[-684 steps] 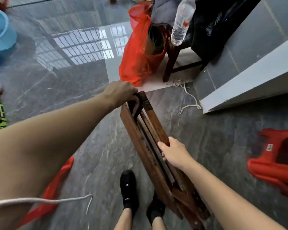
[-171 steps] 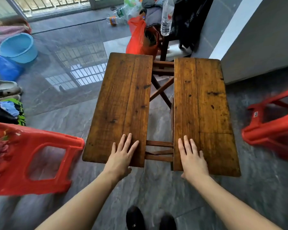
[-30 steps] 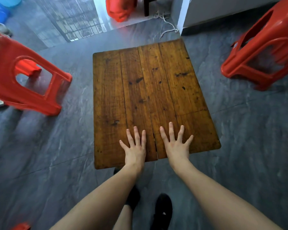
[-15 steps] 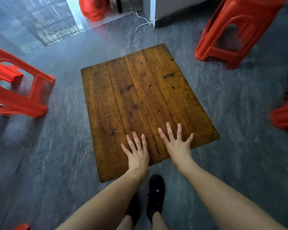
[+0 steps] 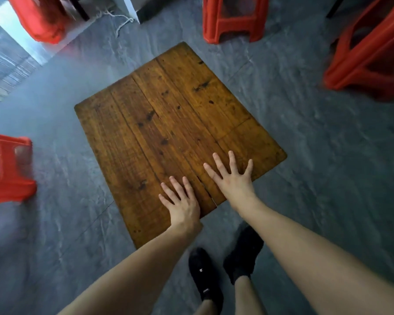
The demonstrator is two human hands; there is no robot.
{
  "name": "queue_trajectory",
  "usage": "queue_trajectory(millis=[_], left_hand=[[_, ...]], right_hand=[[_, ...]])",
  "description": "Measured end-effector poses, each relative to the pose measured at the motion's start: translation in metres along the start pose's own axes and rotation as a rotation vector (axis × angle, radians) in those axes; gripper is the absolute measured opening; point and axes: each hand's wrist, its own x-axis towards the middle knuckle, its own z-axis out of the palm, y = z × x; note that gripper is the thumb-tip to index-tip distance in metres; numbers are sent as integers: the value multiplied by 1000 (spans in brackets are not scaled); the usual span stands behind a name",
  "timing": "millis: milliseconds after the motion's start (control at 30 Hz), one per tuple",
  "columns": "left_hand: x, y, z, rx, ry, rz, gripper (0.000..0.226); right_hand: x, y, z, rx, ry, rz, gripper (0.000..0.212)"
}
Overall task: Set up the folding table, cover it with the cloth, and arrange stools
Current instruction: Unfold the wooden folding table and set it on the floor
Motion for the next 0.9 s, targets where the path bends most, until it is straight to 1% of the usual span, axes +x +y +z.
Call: queue_trajectory(millis=[100,367,467,500,533,600,667,733,900], left_hand=[[-14,15,13,5,7,25,134],[-49,84,32,23,35,36,123],[-64,111,43,8,51,25,122],[-69,120,48,-3,73,61,123],[-73,127,53,-3,111,133,122],[-78,143,60,18,192,336,123],[-79,160,62,82,229,497,131],[-78,175,61,98,241,529,131],[-74,196,62,73,244,521,124]], right_hand=[[-21,5,20,11,8,28,146],[-65,44,75,17,71,53,132],[-79,64,94,-3,70,40,139],[-83,73,100,-4,66,36,139],[-87,82,104,-1,61,37,139],[-96,97,114,13,45,43,140],[-102,108,122,9,59,54,139],[-106,117,127,11,81,55,136],[-111,135,139,35,152,31,124]])
